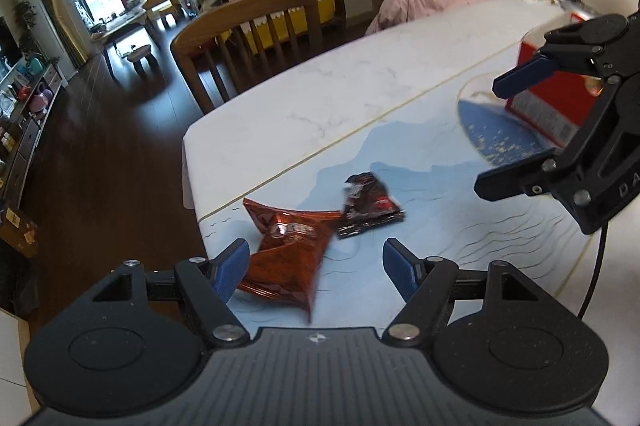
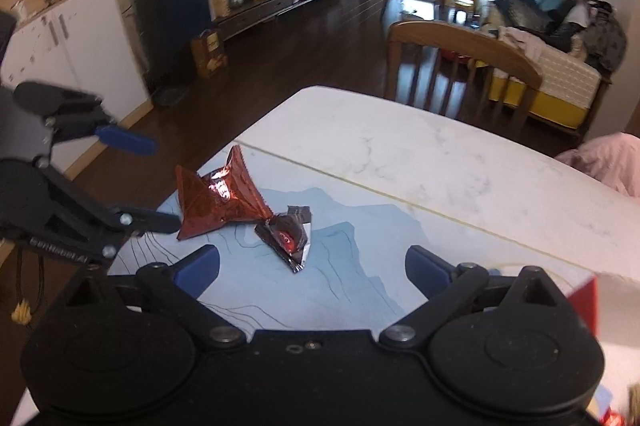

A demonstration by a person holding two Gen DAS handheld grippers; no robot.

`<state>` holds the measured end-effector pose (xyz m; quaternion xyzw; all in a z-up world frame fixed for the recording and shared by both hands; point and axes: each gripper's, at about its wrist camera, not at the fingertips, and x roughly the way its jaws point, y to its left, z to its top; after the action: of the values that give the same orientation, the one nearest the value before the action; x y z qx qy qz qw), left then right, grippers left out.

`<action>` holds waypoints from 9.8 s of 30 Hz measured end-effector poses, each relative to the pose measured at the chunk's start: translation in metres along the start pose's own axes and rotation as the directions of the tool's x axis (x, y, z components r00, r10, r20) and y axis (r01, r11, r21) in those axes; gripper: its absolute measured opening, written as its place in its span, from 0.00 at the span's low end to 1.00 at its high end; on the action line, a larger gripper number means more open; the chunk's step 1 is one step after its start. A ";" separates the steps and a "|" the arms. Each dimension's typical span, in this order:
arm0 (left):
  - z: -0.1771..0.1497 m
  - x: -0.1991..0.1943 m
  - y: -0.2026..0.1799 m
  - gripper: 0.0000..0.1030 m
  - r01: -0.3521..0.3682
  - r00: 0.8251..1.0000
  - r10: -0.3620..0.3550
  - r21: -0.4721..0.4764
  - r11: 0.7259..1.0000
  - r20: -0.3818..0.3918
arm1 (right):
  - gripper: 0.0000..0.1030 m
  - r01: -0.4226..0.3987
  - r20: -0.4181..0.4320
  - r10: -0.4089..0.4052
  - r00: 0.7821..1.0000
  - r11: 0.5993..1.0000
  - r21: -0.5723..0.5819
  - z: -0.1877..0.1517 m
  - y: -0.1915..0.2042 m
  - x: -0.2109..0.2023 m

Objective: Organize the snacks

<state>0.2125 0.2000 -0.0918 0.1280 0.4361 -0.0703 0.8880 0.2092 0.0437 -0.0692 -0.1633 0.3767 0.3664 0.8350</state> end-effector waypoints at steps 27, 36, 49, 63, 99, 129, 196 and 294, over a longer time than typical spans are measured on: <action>0.008 0.087 0.030 0.71 0.010 0.987 -0.029 -0.119 0.993 -0.160 | 0.56 -0.042 -0.084 0.022 0.996 0.968 -0.248 0.011 0.018 0.108; -0.001 0.089 0.042 0.56 0.011 0.982 -0.062 -0.274 0.962 -0.180 | 0.40 -0.041 -0.088 0.026 0.996 0.984 -0.174 0.011 0.023 0.114; -0.021 0.059 0.024 0.49 -0.019 0.990 -0.039 -0.400 0.916 -0.135 | 0.36 -0.004 -0.057 -0.002 0.998 0.994 -0.111 -0.009 0.036 0.069; -0.010 -0.024 -0.037 0.49 0.078 0.995 -0.096 -0.390 0.917 -0.028 | 0.36 0.048 -0.001 -0.048 0.999 0.998 0.039 -0.041 0.017 -0.049; 0.140 -0.051 -0.301 0.49 0.159 0.987 -0.152 -0.216 0.963 0.048 | 0.36 0.218 0.109 -0.253 0.961 0.941 0.260 -0.151 -0.195 -0.210; 0.170 0.077 -0.370 0.49 0.122 0.967 -0.154 -0.163 0.979 -0.204 | 0.36 0.275 -0.138 -0.243 0.960 0.912 0.304 -0.198 -0.267 -0.140; 0.112 -0.103 -0.324 0.85 0.294 0.946 -0.252 -0.214 0.931 0.203 | 1.00 0.155 0.229 -0.284 0.931 0.876 0.457 -0.192 -0.176 -0.282; 0.097 -0.114 -0.321 0.89 0.265 0.956 -0.215 -0.270 0.926 0.200 | 1.00 0.142 0.226 -0.291 0.930 0.849 0.509 -0.207 -0.151 -0.282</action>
<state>0.1406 -0.1335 0.0025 -0.0661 0.3783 -0.1238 0.9150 0.0881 -0.3099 0.0045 0.0654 0.3063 0.1830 0.9319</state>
